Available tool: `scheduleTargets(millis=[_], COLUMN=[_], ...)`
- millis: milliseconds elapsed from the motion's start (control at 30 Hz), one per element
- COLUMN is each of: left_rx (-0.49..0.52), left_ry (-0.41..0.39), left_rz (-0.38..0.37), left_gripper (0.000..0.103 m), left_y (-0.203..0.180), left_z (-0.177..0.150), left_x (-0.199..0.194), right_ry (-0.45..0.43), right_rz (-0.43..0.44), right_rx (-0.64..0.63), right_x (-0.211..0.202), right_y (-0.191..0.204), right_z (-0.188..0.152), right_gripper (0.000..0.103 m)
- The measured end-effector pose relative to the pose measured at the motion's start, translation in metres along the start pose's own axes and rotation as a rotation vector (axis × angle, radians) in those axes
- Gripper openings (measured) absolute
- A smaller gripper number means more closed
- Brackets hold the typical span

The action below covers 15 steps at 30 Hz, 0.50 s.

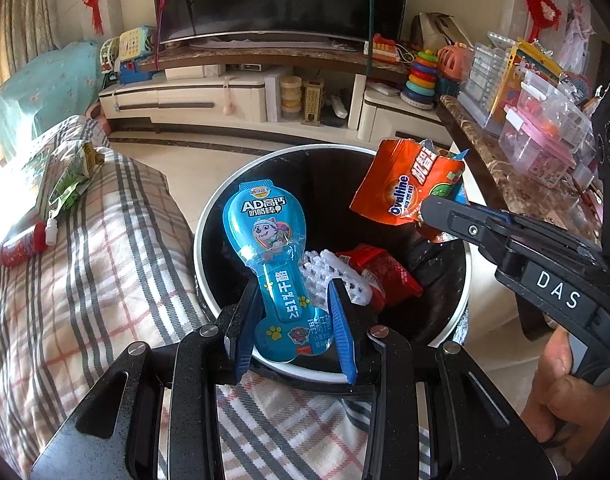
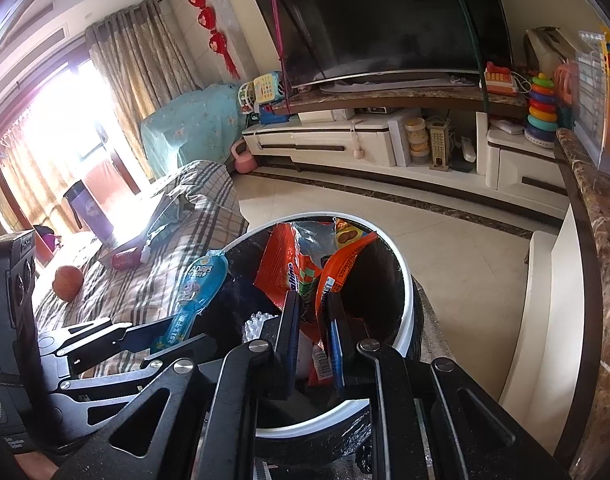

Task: Collect trash
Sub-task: 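Carry the blue lollipop toy and orange packet over the trash bin with both tools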

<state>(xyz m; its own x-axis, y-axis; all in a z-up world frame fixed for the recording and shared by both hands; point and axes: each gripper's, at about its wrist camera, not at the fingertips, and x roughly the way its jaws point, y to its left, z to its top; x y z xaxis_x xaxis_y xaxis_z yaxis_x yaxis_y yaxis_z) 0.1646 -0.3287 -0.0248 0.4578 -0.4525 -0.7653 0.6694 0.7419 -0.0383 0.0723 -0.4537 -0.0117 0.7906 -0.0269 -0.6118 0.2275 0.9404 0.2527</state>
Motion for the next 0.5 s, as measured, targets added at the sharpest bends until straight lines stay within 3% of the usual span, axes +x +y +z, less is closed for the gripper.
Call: scheduleTargets(millis=[500], left_rx=[0.0], left_ry=[0.003], left_rz=[0.004], left_gripper=[0.032], left_y=[-0.0005], left_z=[0.0008], left_x=[0.0005], right_ry=[0.014], right_rz=[-0.012], right_rx=[-0.001], right_x=[0.0048], right_y=[0.0], right_z=[0.001], right_gripper=[0.013])
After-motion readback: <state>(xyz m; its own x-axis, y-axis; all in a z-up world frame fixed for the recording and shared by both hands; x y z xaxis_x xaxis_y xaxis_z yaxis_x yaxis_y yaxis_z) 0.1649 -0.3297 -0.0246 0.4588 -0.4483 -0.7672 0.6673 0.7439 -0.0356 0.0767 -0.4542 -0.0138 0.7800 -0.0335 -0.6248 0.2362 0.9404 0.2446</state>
